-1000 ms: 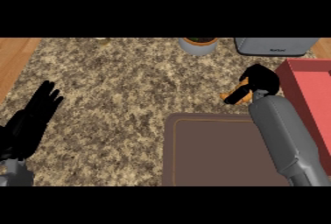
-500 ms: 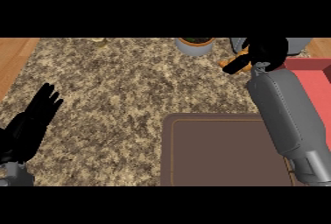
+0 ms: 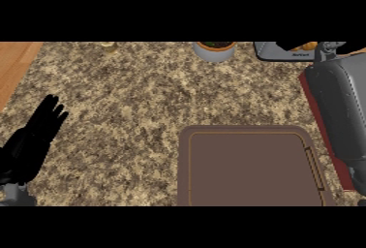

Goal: Pick the croissant from the tray and place it in the cardboard box

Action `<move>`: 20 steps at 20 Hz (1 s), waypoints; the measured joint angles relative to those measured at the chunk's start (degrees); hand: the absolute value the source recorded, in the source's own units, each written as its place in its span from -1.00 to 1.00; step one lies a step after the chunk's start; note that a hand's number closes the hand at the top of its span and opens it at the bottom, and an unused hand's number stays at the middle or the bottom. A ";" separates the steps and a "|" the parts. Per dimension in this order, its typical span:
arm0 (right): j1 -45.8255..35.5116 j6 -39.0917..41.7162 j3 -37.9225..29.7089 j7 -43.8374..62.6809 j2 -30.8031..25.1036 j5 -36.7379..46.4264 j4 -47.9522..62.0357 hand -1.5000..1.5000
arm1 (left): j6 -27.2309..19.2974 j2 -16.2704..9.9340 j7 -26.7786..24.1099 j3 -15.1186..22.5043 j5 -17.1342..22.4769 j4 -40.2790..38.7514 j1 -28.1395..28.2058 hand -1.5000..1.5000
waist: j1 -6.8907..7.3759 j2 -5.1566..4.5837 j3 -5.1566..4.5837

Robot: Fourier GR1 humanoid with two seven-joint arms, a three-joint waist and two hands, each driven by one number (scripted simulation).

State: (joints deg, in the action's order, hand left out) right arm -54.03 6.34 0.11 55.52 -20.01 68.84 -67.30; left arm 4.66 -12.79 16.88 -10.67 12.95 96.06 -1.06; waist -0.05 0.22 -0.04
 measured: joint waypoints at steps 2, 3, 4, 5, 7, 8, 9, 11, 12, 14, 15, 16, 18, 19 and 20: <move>0.78 0.12 -1.17 0.36 -1.59 0.57 -1.47 1.00 | 0.08 -0.13 -0.38 -0.41 -0.05 -1.19 -0.72 0.00 | -0.10 -0.05 0.00; 0.76 0.52 -1.98 0.41 -2.48 0.53 -1.94 1.00 | 0.34 -0.40 0.10 -0.60 0.24 -0.47 -0.37 0.00 | -0.04 -0.05 0.01; 1.25 1.03 -2.46 0.67 -2.92 0.60 -2.95 1.00 | 0.62 -0.12 -0.79 -0.46 -0.07 -0.72 0.22 0.00 | -0.04 -0.05 0.02; 1.69 1.74 -3.12 0.56 -3.73 0.34 -3.98 1.00 | 0.78 -0.30 -1.06 -0.60 -0.27 -1.30 0.01 0.00 | -0.08 -0.06 0.01; 2.69 3.07 -4.22 -0.11 -5.39 0.07 -4.78 1.00 | 0.57 0.08 -0.85 -0.33 -0.58 -1.37 -0.16 0.00 | -0.08 -0.08 0.01; 3.46 3.23 -4.70 -0.82 -6.26 0.00 -4.40 1.00 | 1.23 -0.39 -1.37 -0.96 -0.09 -2.15 -0.55 0.00 | -0.07 -0.10 0.00; 4.65 3.77 -5.14 -1.21 -6.91 -0.24 -5.38 1.00 | 0.97 -0.08 -1.25 -0.68 -0.40 -1.86 -0.46 0.00 | -0.08 -0.11 0.02; 5.93 3.39 -6.12 -2.41 -7.80 -0.41 -4.38 1.00 | 0.81 0.07 -0.62 -0.78 -0.26 -0.95 -0.33 0.00 | 0.08 -0.14 0.02; 6.72 2.29 -6.67 -3.56 -8.23 -0.54 -3.79 1.00 | 0.99 -0.10 -0.18 -0.95 0.05 -1.09 -0.76 0.00 | 0.12 -0.17 0.03; 8.76 0.78 -8.11 -6.38 -9.74 -1.43 -3.43 1.00 | 0.97 0.43 -1.20 -0.51 -0.72 -1.69 -0.69 0.00 | 0.09 -0.20 0.03; 8.56 -0.31 -8.62 -7.57 -10.22 -1.44 -1.71 1.00 | 1.40 0.33 -1.34 -0.52 -0.66 -1.22 -0.15 0.00 | 0.24 -0.23 0.05; 9.03 -1.34 -9.27 -8.91 -10.75 -1.76 -1.02 1.00 | 1.74 0.32 -1.53 -0.71 -0.48 -1.11 0.35 0.00 | 0.30 -0.24 0.04; 9.88 -2.82 -10.03 -10.86 -11.13 -2.17 0.38 1.00 | 1.62 0.32 -1.36 -1.07 -0.42 -1.88 -0.43 0.00 | 0.30 -0.25 0.05; 10.85 -3.94 -10.57 -12.16 -11.41 -2.50 1.15 1.00 | 1.20 0.72 -1.43 -0.74 -0.90 -2.14 -0.80 0.00 | 0.29 -0.26 0.03; 11.35 -4.89 -10.94 -12.67 -11.34 -2.57 1.78 1.00 | 1.46 0.73 -1.70 -0.79 -0.96 -1.81 -0.25 0.00 | 0.32 -0.27 0.05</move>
State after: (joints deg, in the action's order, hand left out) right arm -42.67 1.44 -10.83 42.84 -31.35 66.27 -65.52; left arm 6.12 -12.06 15.18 -11.46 11.99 94.25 -1.31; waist 0.27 -0.05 0.01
